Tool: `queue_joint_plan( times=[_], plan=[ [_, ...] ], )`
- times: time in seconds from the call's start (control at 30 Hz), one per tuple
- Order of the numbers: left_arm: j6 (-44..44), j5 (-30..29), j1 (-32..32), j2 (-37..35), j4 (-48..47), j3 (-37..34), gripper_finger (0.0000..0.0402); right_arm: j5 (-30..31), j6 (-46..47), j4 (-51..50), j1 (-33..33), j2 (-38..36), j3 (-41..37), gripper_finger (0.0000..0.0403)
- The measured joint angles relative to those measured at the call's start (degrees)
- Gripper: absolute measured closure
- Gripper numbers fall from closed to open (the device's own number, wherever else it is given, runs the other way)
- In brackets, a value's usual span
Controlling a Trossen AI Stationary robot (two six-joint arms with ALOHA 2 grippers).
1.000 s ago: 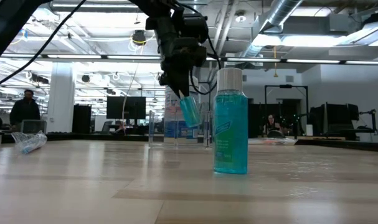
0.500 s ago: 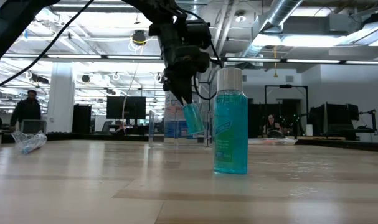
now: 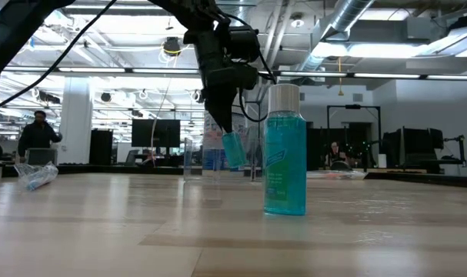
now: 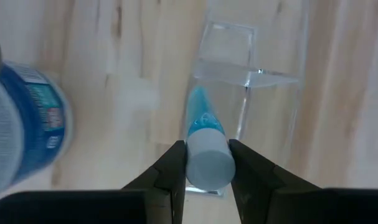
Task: Pick & Place toothbrushing station
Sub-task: Put the left mouthwash into the transparent organizer
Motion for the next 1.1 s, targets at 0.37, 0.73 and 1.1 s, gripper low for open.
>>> queue_joint_plan(
  times=[0.37, 0.73, 1.1],
  plan=[
    [3.2, 0.0, 0.0, 0.2, 0.1, 0.0, 0.0313, 0.0, 0.1, 0.0, 0.9, 0.0, 0.0, 0.0181],
    [5.2, 0.4, 0.0, 2.0, 2.6, 0.0, 0.0313, -0.1, 0.0, 0.3, 2.8, 0.0, 0.0, 0.0181],
    [6.9, 0.4, 0.2, 2.7, 2.9, 0.2, 0.0313, -0.1, 0.0, 0.4, 2.8, 0.0, 0.0, 0.0181]
  ],
)
